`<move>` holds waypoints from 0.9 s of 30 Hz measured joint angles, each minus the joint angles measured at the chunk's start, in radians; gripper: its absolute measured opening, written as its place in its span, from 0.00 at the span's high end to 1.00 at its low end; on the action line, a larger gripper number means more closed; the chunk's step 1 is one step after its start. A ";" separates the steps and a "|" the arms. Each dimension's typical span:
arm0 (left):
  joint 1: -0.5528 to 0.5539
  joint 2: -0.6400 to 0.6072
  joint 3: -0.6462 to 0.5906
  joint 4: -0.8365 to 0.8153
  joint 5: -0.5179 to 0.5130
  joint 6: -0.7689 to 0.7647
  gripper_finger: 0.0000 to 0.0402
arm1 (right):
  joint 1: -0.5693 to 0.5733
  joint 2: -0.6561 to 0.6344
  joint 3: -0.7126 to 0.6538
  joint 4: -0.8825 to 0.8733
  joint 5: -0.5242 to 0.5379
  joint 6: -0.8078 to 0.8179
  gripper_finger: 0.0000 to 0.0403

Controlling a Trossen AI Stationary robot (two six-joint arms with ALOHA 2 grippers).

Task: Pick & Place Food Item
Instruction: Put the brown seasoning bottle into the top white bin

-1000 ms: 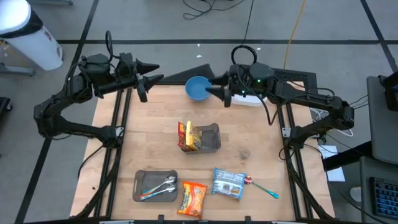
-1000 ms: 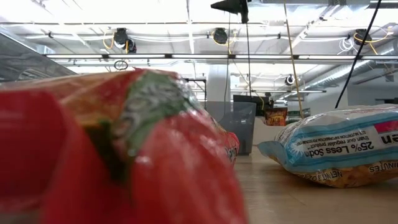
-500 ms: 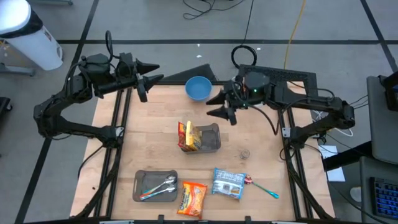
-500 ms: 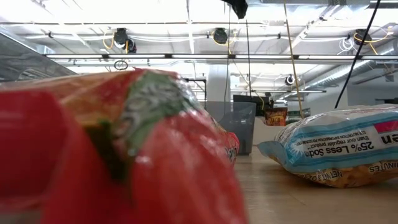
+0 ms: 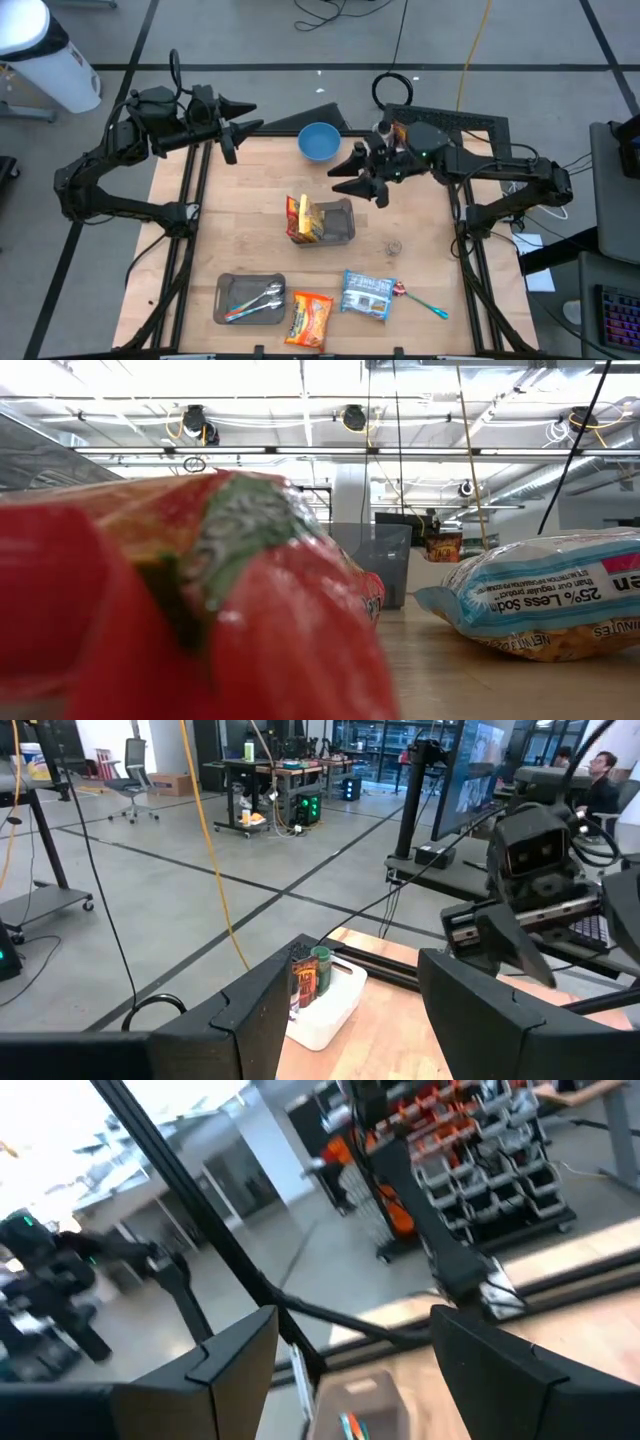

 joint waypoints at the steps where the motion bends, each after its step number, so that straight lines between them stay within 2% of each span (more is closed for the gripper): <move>1: 0.000 0.000 0.000 0.000 0.000 0.000 0.44 | 0.000 0.000 0.000 0.019 0.001 0.011 0.37; 8: 0.000 0.000 0.000 0.000 0.000 0.000 0.44 | -0.004 0.000 0.000 0.089 -0.001 0.057 0.37; 11: 0.000 0.000 0.000 0.000 0.000 0.000 0.44 | 0.023 -0.006 0.000 0.049 -0.038 -0.116 0.37; 13: 0.000 0.000 0.000 0.000 0.000 0.000 0.44 | 0.062 -0.021 0.000 -0.026 -0.018 -0.272 0.37; 15: 0.000 0.000 0.000 0.000 0.000 0.000 0.44 | 0.116 -0.041 0.000 -0.093 0.071 -0.414 0.37; 18: 0.000 0.000 0.000 0.000 0.000 0.000 0.44 | 0.194 -0.064 0.000 -0.177 0.262 -0.579 0.37; 22: 0.000 0.000 0.000 0.000 0.000 0.000 0.44 | 0.263 -0.079 0.000 -0.317 0.481 -0.677 0.37; 24: 0.000 0.000 0.000 0.000 0.000 0.000 0.44 | 0.274 -0.079 -0.002 -0.380 0.524 -0.662 0.37; 27: 0.000 0.000 0.000 0.000 0.001 0.000 0.44 | 0.270 -0.085 -0.074 -0.368 0.524 -0.584 0.37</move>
